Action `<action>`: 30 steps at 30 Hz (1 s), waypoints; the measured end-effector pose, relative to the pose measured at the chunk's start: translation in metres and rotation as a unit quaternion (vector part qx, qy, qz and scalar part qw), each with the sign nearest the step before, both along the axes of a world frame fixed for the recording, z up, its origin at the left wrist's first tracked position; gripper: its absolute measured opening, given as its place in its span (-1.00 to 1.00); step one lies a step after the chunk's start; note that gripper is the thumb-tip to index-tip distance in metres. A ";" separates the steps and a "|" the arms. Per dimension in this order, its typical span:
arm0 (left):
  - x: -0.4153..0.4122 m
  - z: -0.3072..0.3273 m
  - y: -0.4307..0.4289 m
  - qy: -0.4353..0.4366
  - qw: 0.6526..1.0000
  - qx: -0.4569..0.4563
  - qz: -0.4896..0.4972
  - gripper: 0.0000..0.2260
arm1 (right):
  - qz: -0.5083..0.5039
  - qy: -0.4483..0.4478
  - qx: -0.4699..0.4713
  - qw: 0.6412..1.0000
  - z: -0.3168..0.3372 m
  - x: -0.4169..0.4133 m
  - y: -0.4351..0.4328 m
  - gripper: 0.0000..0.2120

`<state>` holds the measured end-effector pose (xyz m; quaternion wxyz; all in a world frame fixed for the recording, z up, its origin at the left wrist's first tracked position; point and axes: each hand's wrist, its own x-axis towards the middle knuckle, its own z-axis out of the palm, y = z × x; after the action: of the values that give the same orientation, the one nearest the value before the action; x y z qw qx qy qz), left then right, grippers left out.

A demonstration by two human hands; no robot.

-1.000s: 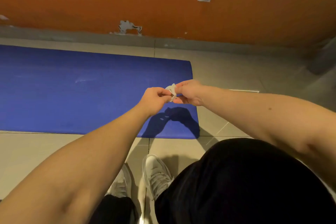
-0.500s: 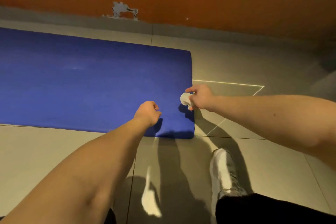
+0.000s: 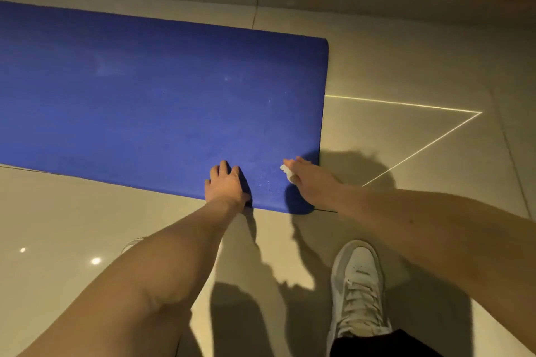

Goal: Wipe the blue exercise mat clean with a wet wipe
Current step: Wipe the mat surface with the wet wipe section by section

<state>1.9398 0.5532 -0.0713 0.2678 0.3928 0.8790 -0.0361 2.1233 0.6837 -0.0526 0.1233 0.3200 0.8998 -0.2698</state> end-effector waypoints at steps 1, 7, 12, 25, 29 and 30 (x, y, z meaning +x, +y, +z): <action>0.000 -0.002 -0.002 -0.003 1.000 -0.001 0.009 -0.30 | 0.034 -0.030 0.009 0.999 -0.007 0.001 -0.005 -0.56; -0.002 -0.003 -0.004 -0.005 1.000 -0.009 0.013 -0.23 | 0.132 -0.083 0.079 0.985 -0.044 0.015 -0.001 -0.33; 0.000 -0.001 -0.006 -0.013 0.999 -0.022 0.021 -0.20 | 0.225 0.029 0.092 0.970 -0.053 0.043 -0.027 -0.30; 0.002 0.004 -0.005 -0.008 0.999 -0.035 0.019 -0.21 | 0.116 -0.016 0.092 0.989 -0.057 0.013 0.046 -0.25; 0.001 0.006 -0.003 0.002 0.999 -0.044 0.012 -0.21 | 0.166 0.063 0.072 0.982 -0.053 0.045 -0.013 -0.28; 0.001 0.006 -0.002 0.005 0.999 -0.047 0.009 -0.21 | 0.206 0.069 0.068 0.974 -0.055 0.056 -0.025 -0.29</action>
<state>1.9403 0.5508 -0.0651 0.2818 0.3720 0.8811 -0.0765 2.1791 0.6588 -0.1074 0.0914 0.1161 0.9689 -0.1986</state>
